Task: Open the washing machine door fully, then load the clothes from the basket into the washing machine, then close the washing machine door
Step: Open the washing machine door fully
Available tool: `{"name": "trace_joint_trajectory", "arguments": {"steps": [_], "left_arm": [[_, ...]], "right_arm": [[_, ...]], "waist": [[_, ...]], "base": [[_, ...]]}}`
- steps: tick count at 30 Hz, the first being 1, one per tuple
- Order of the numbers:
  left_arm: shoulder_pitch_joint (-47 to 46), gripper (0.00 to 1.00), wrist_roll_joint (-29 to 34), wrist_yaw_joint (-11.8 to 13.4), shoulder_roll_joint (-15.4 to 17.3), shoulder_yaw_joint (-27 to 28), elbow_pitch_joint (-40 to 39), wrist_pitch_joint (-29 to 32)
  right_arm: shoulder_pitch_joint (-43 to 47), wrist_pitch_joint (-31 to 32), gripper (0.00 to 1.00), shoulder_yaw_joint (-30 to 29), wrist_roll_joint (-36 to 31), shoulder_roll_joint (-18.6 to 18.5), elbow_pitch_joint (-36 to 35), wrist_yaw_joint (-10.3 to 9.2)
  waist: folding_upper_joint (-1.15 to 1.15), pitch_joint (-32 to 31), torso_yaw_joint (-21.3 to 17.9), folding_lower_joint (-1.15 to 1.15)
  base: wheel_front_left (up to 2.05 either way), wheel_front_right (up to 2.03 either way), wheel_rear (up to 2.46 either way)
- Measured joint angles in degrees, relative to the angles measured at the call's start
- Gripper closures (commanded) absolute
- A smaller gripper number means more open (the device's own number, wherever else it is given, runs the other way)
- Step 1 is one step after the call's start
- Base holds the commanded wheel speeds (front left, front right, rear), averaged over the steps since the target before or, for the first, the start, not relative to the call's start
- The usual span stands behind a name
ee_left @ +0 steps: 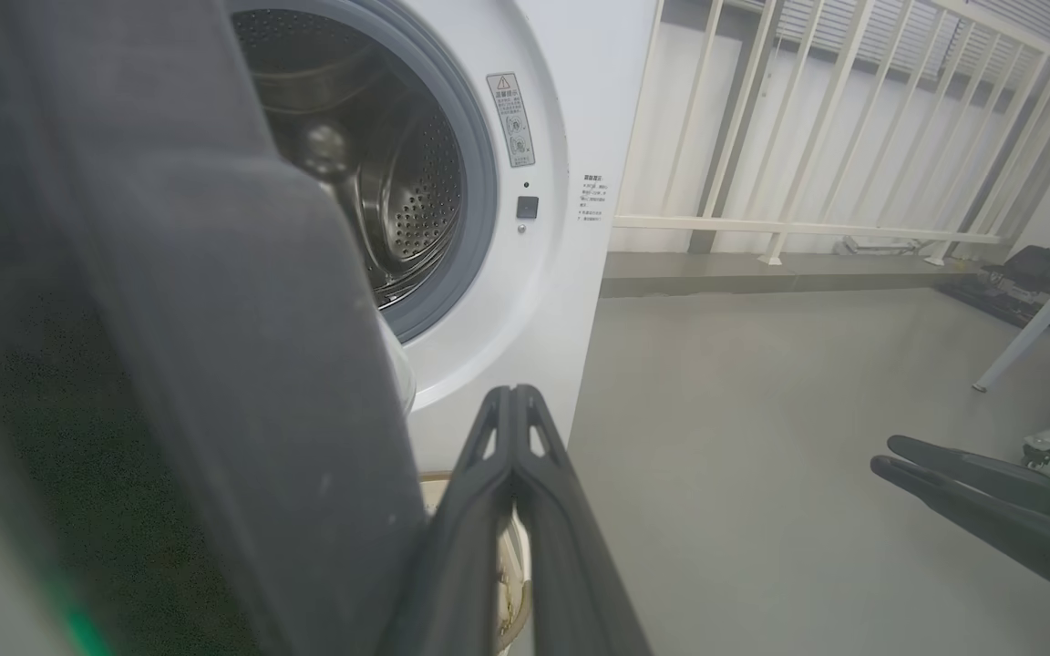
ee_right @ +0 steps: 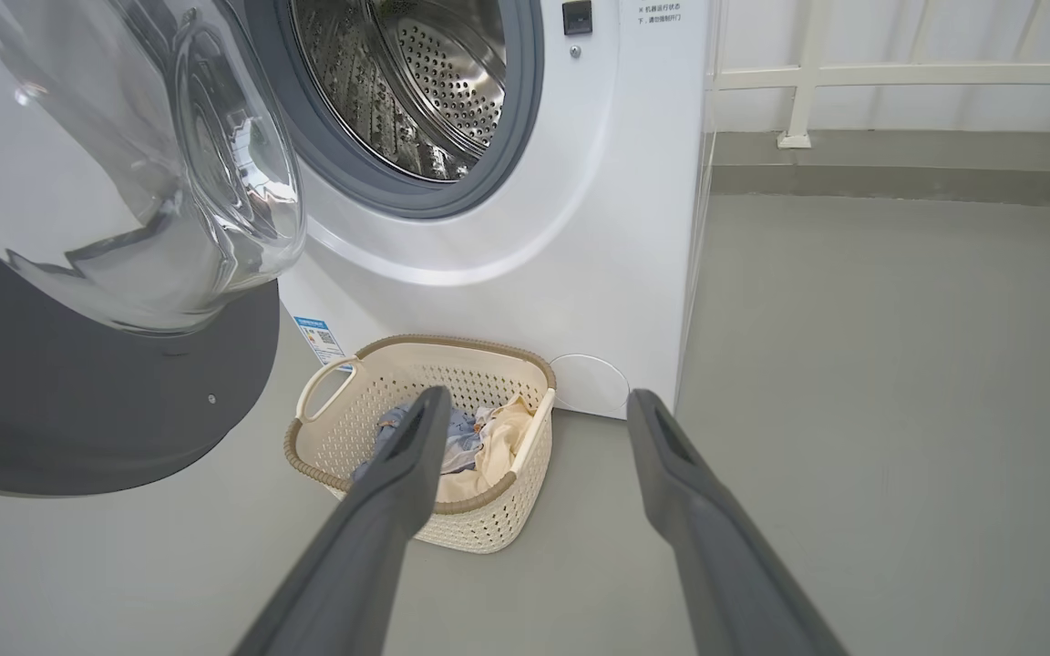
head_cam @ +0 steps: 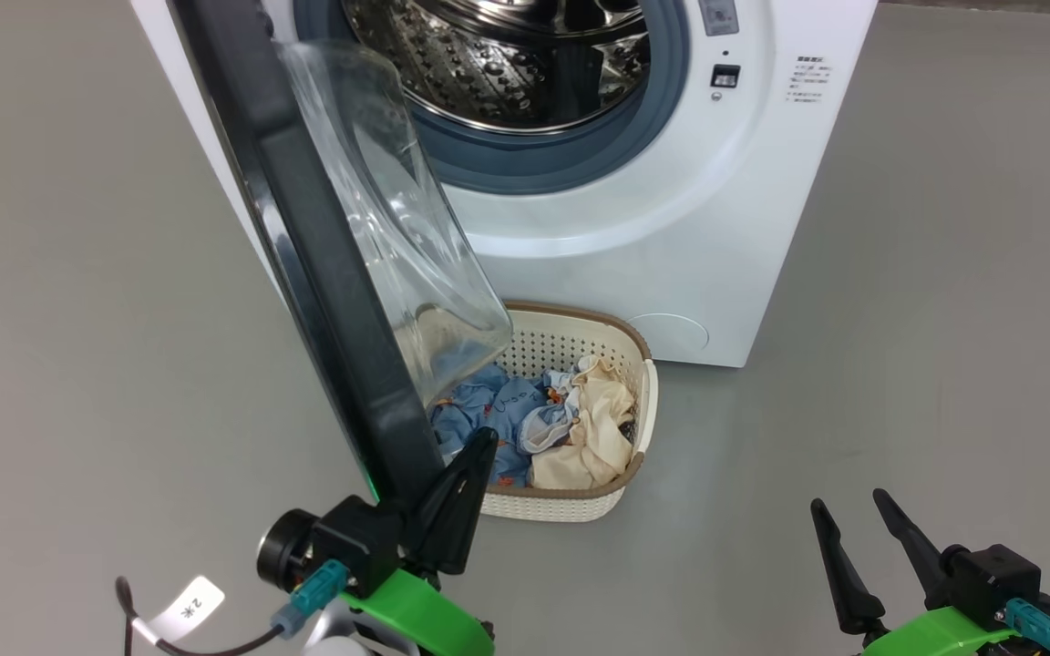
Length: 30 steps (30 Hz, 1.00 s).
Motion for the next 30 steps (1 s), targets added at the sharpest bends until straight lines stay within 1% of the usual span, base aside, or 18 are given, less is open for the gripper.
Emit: {"name": "trace_joint_trajectory", "arguments": {"steps": [7,11,13,15,19,24,30], "left_arm": [[1.2,1.0,0.0,1.0,1.0,0.5,-1.4,0.0],[2.0,1.0,-0.1,2.3,1.4,1.5,-2.1,0.0],[2.6,1.0,-0.2,3.2,2.4,2.8,-2.4,0.0],[3.3,1.0,-0.2,3.4,2.9,3.4,-2.8,0.0],[4.0,1.0,-0.6,5.3,3.5,4.9,-2.9,0.0],[4.5,1.0,-1.5,7.8,5.0,8.8,-2.8,0.1],[5.0,1.0,-3.0,8.7,6.0,11.6,-3.0,0.1]], "right_arm": [[0.0,0.0,0.0,-0.1,0.0,0.0,0.0,0.0],[0.0,0.0,0.0,0.0,0.3,0.0,0.1,0.0],[0.0,0.0,0.0,0.0,0.3,-0.1,0.2,0.0],[0.0,0.0,0.0,0.0,0.3,-0.1,0.3,0.0],[0.1,0.0,0.0,0.0,0.3,-0.1,0.5,0.0],[0.2,0.0,0.0,0.0,0.4,-0.2,0.6,0.0],[0.3,0.0,0.0,0.1,0.8,-0.4,0.8,0.0]], "waist": [[0.0,0.1,1.2,0.0],[0.0,0.1,1.9,0.0],[0.0,0.1,2.7,0.0],[0.0,0.0,3.2,0.0],[0.0,-0.4,4.3,0.0],[0.0,-0.9,6.0,0.0],[0.0,-1.6,7.9,0.0]], "base": [[0.0,0.0,0.0],[0.0,0.0,0.0],[0.0,0.0,0.0],[0.0,0.0,0.0],[0.0,0.0,0.0],[0.0,0.0,0.0],[0.0,0.0,0.0]]}}
